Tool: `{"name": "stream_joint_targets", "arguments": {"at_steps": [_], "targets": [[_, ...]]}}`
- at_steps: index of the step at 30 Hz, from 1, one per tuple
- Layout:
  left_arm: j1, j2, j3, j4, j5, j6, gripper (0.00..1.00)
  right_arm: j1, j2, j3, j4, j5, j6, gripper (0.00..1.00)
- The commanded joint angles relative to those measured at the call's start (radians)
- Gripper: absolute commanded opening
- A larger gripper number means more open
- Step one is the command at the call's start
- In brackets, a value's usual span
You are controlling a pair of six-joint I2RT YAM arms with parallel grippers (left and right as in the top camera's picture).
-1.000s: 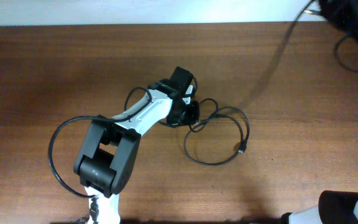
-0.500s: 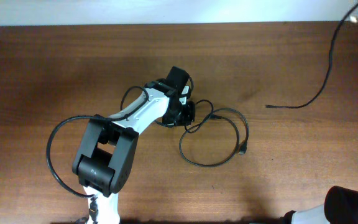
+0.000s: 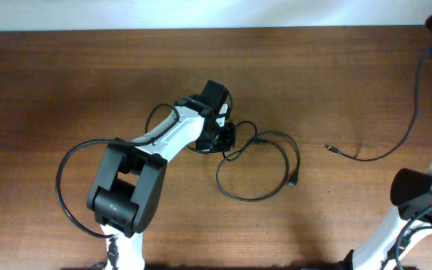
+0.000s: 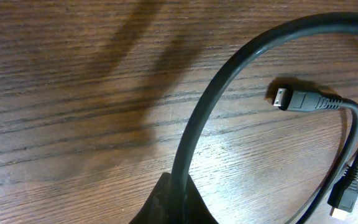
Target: Untangle cables
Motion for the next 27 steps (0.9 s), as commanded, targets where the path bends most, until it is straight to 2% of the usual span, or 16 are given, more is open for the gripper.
{"name": "stream_joint_targets", "arguments": {"at_steps": [1,6,12,18,23,27], "targets": [[0.001,0.004,0.003,-0.004,0.011,0.02,0.0,-0.059,0.044,0.008,0.01,0.186,-0.011,0.04],[0.001,0.004,0.003,-0.001,0.011,0.019,0.0,-0.138,0.089,0.006,0.024,0.164,-0.011,0.04],[0.001,0.004,0.003,0.007,0.011,0.0,0.0,-0.185,0.114,0.006,0.054,0.036,-0.045,0.04],[0.001,0.004,0.003,0.006,0.011,-0.003,0.0,-0.187,0.114,0.006,0.209,0.113,-0.125,0.04],[0.001,0.004,0.003,0.006,0.012,-0.003,0.0,-0.204,0.113,0.006,0.282,0.307,-0.157,0.04],[0.001,0.004,0.003,0.007,0.019,-0.003,0.0,-0.217,0.114,0.006,0.287,0.287,-0.192,0.04]]}}
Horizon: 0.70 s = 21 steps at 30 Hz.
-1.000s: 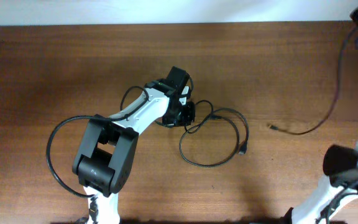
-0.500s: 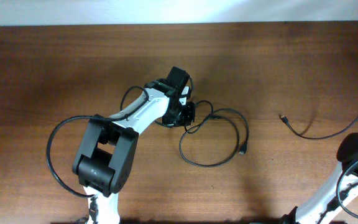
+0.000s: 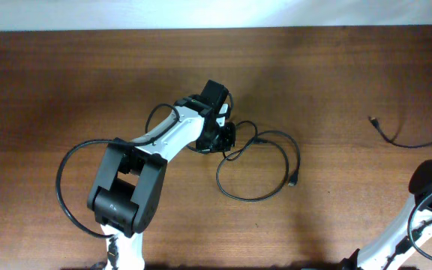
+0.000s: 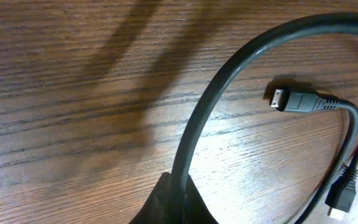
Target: Untangle cables
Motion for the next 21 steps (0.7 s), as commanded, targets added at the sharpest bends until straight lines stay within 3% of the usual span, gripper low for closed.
{"name": "stream_joint_targets", "arguments": {"at_steps": [1,5,7,9,17,21], "targets": [[0.001,0.004,0.003,0.002,0.015,-0.002,0.0,-0.01,0.003,0.006,0.001,0.011,-0.04,0.04],[0.001,0.004,0.003,0.002,0.016,-0.002,0.0,-0.009,0.005,0.006,-0.071,-0.217,-0.1,0.04],[0.001,0.004,0.003,0.002,0.016,-0.002,0.0,-0.009,0.01,0.006,-0.128,-0.261,-0.101,0.1],[0.001,0.004,0.003,0.003,0.026,-0.003,0.0,-0.009,0.02,0.006,-0.172,-0.293,-0.109,0.05],[0.001,0.004,0.003,0.003,0.045,-0.006,0.0,0.01,0.077,-0.023,-0.261,-0.449,-0.142,0.04],[0.001,0.004,0.003,0.008,0.05,-0.006,0.0,0.018,0.095,-0.11,-0.254,-0.448,-0.141,0.15]]}}
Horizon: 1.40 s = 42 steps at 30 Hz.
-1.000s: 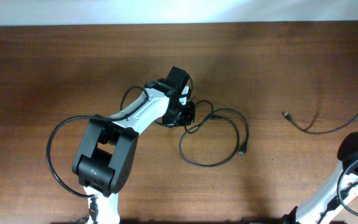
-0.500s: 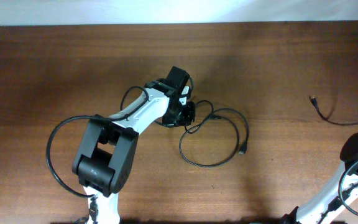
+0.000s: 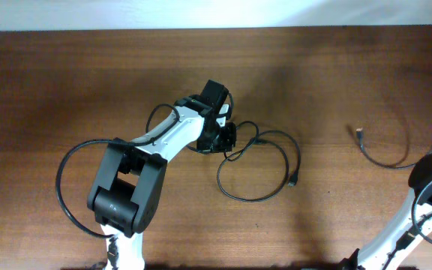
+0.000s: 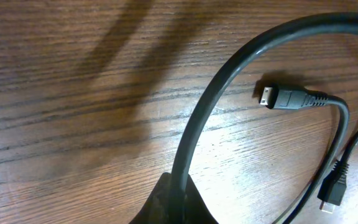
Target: Untangle cables
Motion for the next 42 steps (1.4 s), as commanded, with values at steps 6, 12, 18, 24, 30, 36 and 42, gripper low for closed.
{"name": "stream_joint_targets", "arguments": {"at_steps": [6,12,18,24,30,36,42], "targets": [[0.001,0.004,0.003,0.025,0.048,-0.006,0.0,0.019,0.033,-0.176,0.042,-0.036,-0.01,0.7],[0.001,0.004,0.003,0.025,0.048,-0.006,0.0,0.024,-0.01,-0.176,0.011,-0.242,-0.063,0.81],[0.001,0.004,0.003,0.068,0.074,-0.006,0.0,0.098,-0.02,-0.176,-0.089,-0.445,-0.148,0.88],[0.008,0.004,0.003,0.229,0.118,-0.175,0.0,0.228,-0.02,-0.176,-0.127,-0.771,-0.147,0.91],[0.01,0.004,0.003,0.496,0.137,-0.423,0.0,0.359,-0.02,-0.176,-0.161,-0.948,-0.056,0.99],[0.014,0.004,0.003,0.71,0.14,-0.647,0.0,0.485,-0.019,-0.176,-0.205,-0.98,-0.011,0.99],[0.014,0.004,0.004,0.833,0.173,-0.777,0.0,0.549,-0.019,-0.176,-0.192,-0.977,0.023,0.92]]}}
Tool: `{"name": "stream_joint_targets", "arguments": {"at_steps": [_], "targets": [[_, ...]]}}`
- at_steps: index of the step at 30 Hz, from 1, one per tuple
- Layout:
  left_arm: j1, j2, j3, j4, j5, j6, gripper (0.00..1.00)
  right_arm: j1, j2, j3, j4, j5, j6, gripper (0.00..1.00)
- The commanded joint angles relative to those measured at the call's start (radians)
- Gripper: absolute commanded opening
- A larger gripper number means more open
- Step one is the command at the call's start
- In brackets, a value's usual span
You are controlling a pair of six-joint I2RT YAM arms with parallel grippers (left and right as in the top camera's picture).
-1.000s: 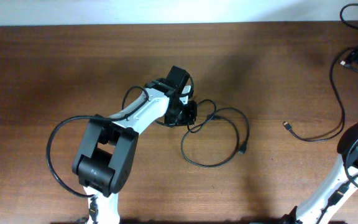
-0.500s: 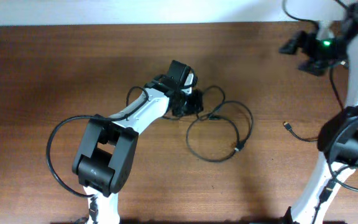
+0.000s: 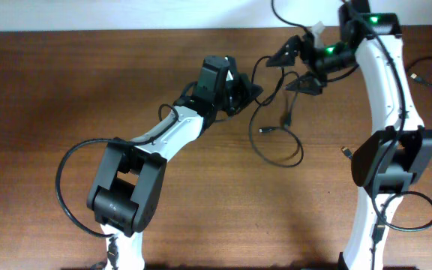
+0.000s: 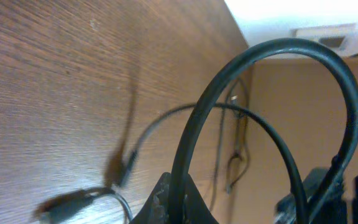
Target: Untangle cables
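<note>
My left gripper (image 3: pixel 240 90) is shut on a thick black cable (image 4: pixel 199 118), which arcs up from the jaws and over to the right in the left wrist view. A thin black cable (image 3: pixel 285 146) hangs in a loop under both grippers, and two plug ends (image 3: pixel 265 132) dangle near the table. My right gripper (image 3: pixel 295 69) is at the far middle, facing the left one. Its fingers (image 3: pixel 286 53) are spread apart, with cable strands running past them. In the left wrist view a blurred plug (image 4: pixel 73 205) lies low on the wood.
The brown wooden table (image 3: pixel 66 82) carries it all. Another black cable (image 3: pixel 426 75) lies at the right edge, and a small plug (image 3: pixel 345 152) rests beside the right arm's base (image 3: pixel 392 161). A white wall runs along the far edge.
My left gripper has risen and moved toward the far edge, lifting the thick cable off the table. The right arm has come from the right edge to the far middle, beside the left gripper.
My left gripper stayed low at the table's middle, shut on the thick cable, while a thin cable's end lay farther right each time and the right arm stood at the right edge. Now both grippers are up at the far middle with the cables hanging between them.
</note>
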Motion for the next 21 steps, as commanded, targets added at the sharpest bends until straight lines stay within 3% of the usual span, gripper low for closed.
{"name": "stream_joint_targets", "arguments": {"at_steps": [1,4,5,9,11,14,18,19,20,21], "targets": [[0.007,0.003,0.004,0.046,0.043,-0.129,0.0,0.021,-0.043,-0.002,0.009,-0.02,0.018,0.88],[0.007,0.003,0.005,0.092,0.076,-0.15,0.0,0.019,-0.043,-0.002,0.015,-0.004,0.018,0.73],[0.007,0.003,0.005,0.099,0.081,-0.15,0.0,0.019,-0.043,-0.002,0.018,-0.004,0.018,0.58],[0.006,0.003,0.005,0.101,0.093,-0.149,0.0,0.019,-0.043,-0.002,0.032,-0.004,0.018,0.16],[0.004,0.003,0.005,0.129,0.114,-0.148,0.0,0.019,-0.043,-0.002,0.032,0.045,0.018,0.04],[0.004,0.003,0.005,0.154,0.13,-0.148,0.0,0.019,-0.043,-0.002,0.031,0.184,0.044,0.04],[0.004,0.003,0.005,0.154,0.135,-0.125,0.0,0.019,-0.043,-0.002,0.04,0.21,0.043,0.04],[0.005,0.003,0.005,0.154,0.161,-0.121,0.22,0.018,-0.043,-0.002,0.056,0.229,0.044,0.04],[0.006,0.003,0.005,0.156,0.188,-0.099,0.66,0.018,-0.043,-0.001,0.072,0.241,0.045,0.04],[0.01,0.003,0.005,0.158,0.225,-0.054,0.99,0.014,-0.043,-0.001,0.085,0.257,0.053,0.04]]}}
